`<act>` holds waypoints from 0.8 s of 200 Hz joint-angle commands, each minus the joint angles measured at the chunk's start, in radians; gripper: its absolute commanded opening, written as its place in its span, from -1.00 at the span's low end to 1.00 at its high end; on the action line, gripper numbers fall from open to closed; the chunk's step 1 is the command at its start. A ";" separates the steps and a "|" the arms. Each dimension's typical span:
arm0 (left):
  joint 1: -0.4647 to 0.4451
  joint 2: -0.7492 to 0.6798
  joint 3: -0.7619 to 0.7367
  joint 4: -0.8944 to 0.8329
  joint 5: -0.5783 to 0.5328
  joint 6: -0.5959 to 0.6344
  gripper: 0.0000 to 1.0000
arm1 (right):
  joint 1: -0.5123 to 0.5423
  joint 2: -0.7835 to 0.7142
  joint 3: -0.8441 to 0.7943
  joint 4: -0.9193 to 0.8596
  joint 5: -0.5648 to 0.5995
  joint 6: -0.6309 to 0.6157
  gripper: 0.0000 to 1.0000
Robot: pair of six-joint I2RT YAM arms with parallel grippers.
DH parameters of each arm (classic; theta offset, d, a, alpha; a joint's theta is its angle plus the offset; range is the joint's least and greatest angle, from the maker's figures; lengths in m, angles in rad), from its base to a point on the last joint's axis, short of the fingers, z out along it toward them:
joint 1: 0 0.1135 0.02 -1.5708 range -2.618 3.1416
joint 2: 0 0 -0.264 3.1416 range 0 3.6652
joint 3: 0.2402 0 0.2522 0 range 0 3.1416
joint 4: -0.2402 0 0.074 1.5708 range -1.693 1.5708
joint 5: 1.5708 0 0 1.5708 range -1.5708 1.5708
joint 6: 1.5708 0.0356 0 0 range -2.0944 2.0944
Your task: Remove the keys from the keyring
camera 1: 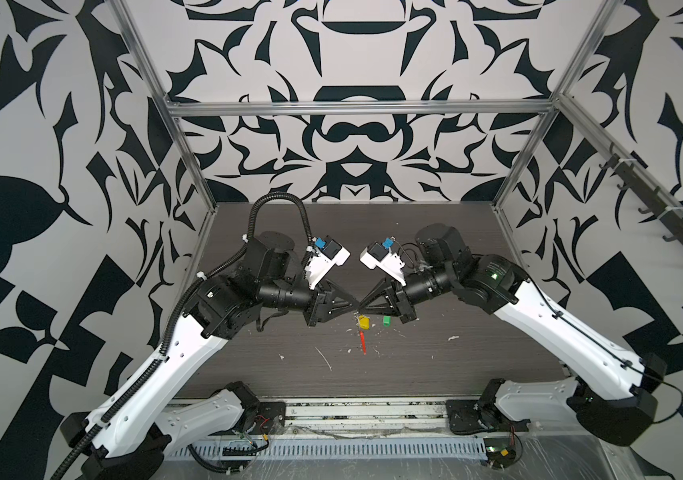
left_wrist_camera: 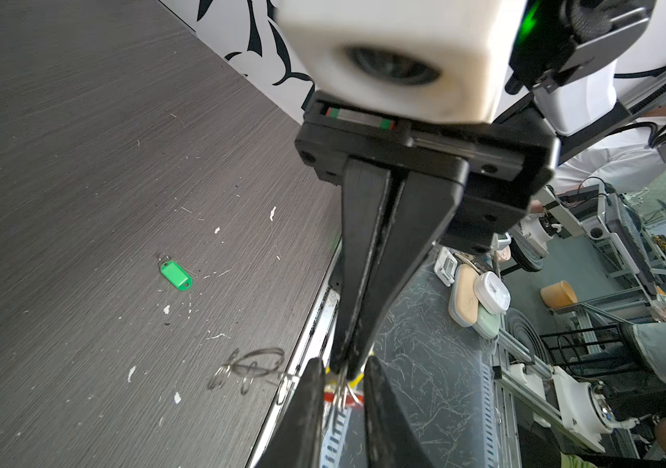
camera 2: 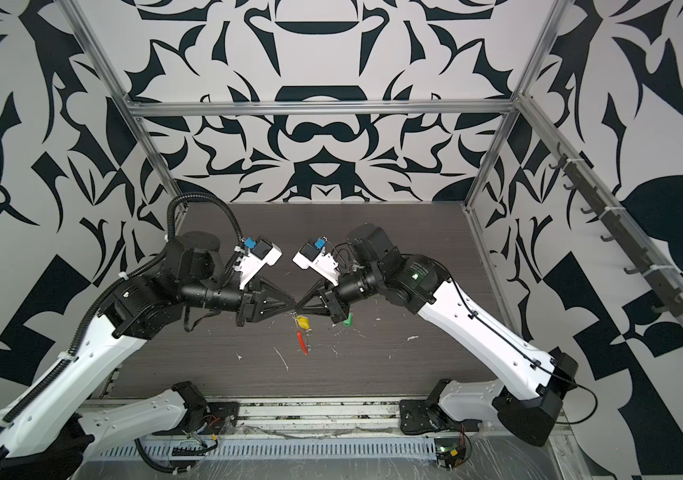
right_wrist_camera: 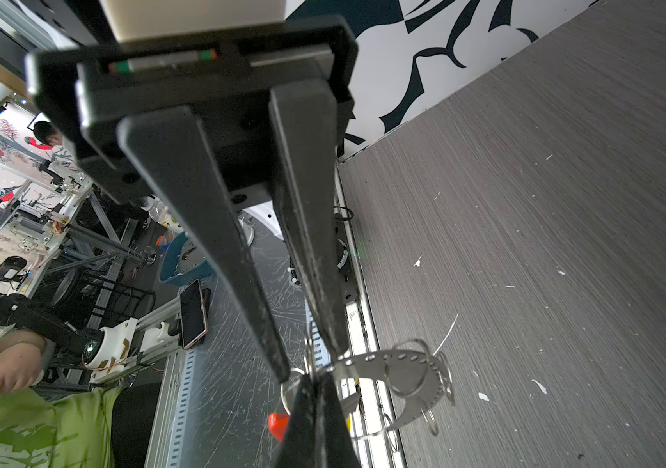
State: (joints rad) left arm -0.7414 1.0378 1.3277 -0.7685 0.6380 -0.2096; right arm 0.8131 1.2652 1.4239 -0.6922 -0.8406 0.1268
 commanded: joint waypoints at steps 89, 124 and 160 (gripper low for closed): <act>0.004 -0.012 -0.002 -0.003 0.019 0.009 -1.00 | 0.015 -0.013 0.043 0.090 0.028 0.029 -1.00; 0.004 -0.102 -0.076 0.118 -0.075 0.008 -1.00 | 0.018 -0.078 -0.026 0.231 0.108 0.093 -0.77; 0.004 -0.178 -0.153 0.256 -0.095 -0.010 -1.00 | 0.023 -0.176 -0.157 0.405 0.212 0.136 -0.27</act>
State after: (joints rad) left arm -0.7399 0.8948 1.2076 -0.6319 0.5678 -0.2104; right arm 0.8291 1.1667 1.3231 -0.4839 -0.7158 0.2214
